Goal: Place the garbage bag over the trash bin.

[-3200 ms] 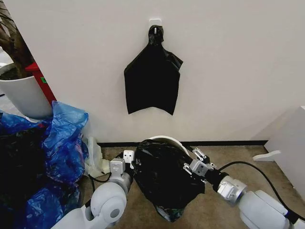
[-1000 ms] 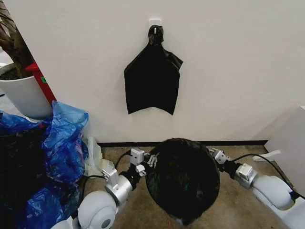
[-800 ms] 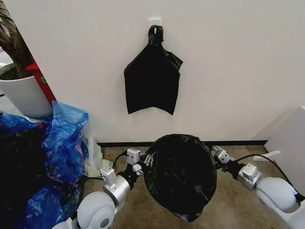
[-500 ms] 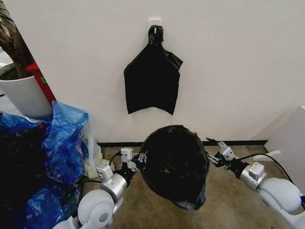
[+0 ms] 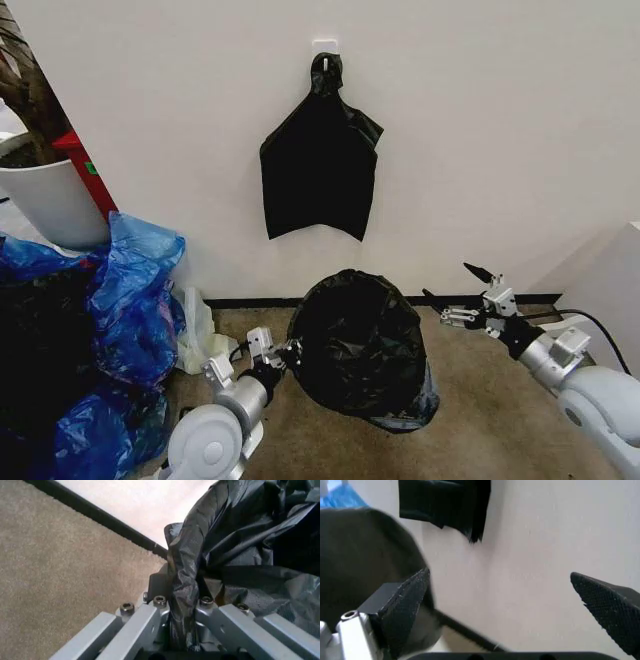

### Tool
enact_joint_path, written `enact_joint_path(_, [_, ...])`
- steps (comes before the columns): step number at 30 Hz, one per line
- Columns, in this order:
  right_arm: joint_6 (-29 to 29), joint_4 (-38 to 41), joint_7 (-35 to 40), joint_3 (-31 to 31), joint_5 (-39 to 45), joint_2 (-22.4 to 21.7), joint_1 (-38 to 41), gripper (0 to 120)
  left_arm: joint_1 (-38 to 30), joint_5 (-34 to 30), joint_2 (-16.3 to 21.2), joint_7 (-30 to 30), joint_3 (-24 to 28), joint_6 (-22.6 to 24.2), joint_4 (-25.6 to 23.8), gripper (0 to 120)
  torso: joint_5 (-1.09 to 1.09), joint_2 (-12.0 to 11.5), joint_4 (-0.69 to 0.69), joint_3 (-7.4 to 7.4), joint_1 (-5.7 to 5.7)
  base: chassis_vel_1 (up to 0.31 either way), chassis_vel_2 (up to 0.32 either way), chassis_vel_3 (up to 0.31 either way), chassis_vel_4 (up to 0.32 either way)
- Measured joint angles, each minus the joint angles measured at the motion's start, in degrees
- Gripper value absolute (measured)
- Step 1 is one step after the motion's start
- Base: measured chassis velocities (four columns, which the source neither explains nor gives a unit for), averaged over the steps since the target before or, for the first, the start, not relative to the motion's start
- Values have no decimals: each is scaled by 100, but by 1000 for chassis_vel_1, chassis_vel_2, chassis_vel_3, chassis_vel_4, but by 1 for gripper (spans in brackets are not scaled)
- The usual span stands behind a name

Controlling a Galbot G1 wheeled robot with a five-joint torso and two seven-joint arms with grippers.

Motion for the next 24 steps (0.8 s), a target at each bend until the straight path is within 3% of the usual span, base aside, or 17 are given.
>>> enact_joint_path(3, [-180,216,13,316,736,161,-637,100,-114,-313,-114,-285,-14,-11,92,0,-1,0,-7,0,0,0,0,0,0])
enact_joint_path(7, [-357,344,128,473,1374,281,-886,100,-147,-413,-176,-390,-39,-11,194,0,0,0,-2,0,0,0,0,0,0])
enact_joint_path(15, [-1360,950,513,673,3317,379,-1255,100,-304,-641,-150,-712,-190,-85,421,0,0,0,0,0,0,0,0,0,0])
enact_joint_path(19, [-2272,1672,1498,519,4659,542,-1440,100,-386,-974,-130,-873,-285,-87,427,0,-2,0,-2,0,0,0,0,0,0])
enact_joint_path(20, [-2272,1672,1498,519,4659,542,-1440,100,-386,-974,-130,-873,-285,-87,427,0,-2,0,-2,0,0,0,0,0,0])
enact_joint_path(24, [-2803,1988,2758,-12,5403,830,-1128,100,-432,-1151,-128,-929,-351,-66,418,0,2,0,-1,0,0,0,0,0,0])
